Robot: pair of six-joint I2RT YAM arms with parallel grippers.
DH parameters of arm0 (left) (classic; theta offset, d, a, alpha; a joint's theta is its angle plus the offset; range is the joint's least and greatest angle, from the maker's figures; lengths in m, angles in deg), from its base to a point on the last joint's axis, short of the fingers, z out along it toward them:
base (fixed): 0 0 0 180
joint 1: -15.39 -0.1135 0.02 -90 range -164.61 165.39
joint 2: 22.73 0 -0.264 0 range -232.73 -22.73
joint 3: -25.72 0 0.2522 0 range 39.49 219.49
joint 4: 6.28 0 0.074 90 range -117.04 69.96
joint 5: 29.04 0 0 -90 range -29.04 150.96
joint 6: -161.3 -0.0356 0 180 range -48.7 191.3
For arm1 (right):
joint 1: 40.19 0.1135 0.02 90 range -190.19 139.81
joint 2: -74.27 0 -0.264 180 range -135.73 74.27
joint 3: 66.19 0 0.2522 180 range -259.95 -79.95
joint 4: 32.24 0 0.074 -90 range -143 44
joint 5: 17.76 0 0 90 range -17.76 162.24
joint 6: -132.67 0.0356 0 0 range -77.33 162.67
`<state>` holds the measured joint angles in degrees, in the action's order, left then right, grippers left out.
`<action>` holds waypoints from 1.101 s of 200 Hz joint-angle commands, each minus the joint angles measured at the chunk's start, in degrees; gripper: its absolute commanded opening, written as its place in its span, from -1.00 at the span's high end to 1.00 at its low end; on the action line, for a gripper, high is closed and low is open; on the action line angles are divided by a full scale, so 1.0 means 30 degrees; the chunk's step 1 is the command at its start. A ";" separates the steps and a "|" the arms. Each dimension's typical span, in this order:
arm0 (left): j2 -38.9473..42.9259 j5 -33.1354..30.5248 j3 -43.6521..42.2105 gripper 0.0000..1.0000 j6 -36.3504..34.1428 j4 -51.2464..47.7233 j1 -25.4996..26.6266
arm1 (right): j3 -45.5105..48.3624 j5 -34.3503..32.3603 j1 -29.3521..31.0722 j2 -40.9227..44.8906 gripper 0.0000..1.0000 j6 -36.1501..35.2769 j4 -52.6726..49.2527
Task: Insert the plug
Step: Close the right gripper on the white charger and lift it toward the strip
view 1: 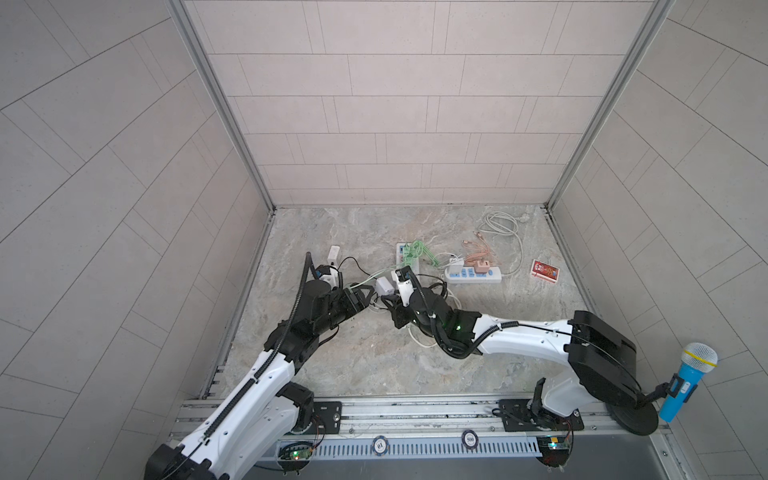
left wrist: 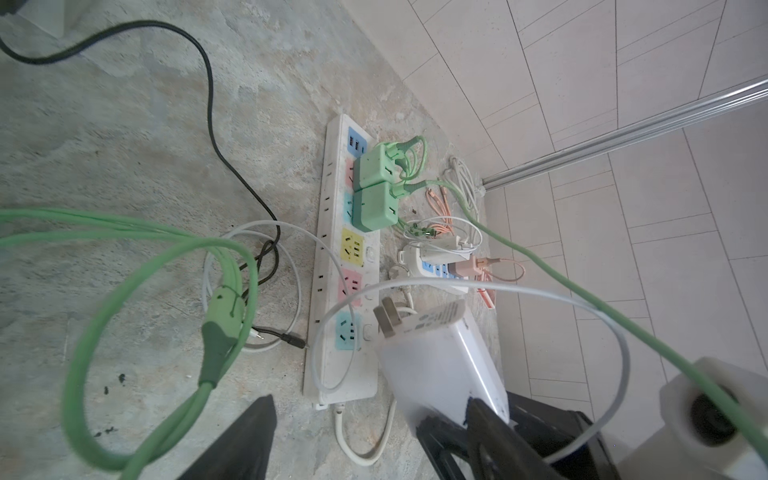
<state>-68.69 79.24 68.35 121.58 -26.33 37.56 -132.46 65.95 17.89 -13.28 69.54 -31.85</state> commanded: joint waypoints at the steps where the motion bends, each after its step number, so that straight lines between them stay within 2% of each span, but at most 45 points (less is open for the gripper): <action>1: -0.0416 -0.0741 0.0415 -0.57 -0.1644 -0.0154 0.0021 | -0.1100 0.2877 -0.0632 0.1488 0.98 -0.0533 -0.5855; 34: -0.1793 -0.1906 0.0884 -0.56 -0.2801 0.0304 0.0021 | -0.1253 0.6013 -0.2301 0.2719 0.99 -0.1117 -0.9331; 75: -0.4251 -0.2410 0.1867 -0.56 -0.4132 0.1265 -0.0005 | -0.1301 0.6734 -0.2692 0.3192 1.00 -0.1707 -1.1783; 116: -0.7530 -0.2955 0.3765 -0.56 -0.5266 0.0774 -0.0037 | -0.1607 0.3914 -0.2743 0.4687 1.00 -0.2485 -1.4777; 141: -0.9045 -0.1617 0.5010 -0.51 -0.5656 -0.0190 -0.0038 | -0.2291 0.3750 -0.3372 0.4249 1.00 -0.2644 -1.5235; 163: -0.8988 -0.1330 0.4970 -0.47 -0.5611 -0.0771 0.0019 | -0.3325 0.3457 -0.3504 0.2851 1.00 -0.2913 -1.5686; 220: -0.5993 -0.2087 0.1898 -0.47 -0.4753 -0.0314 0.0050 | -0.6203 0.3428 -0.4132 -0.1139 1.00 -0.2955 -1.8033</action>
<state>-89.74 73.93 77.42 106.43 -27.66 37.56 -147.76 77.06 6.68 -13.58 61.54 -80.79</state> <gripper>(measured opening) 0.735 0.233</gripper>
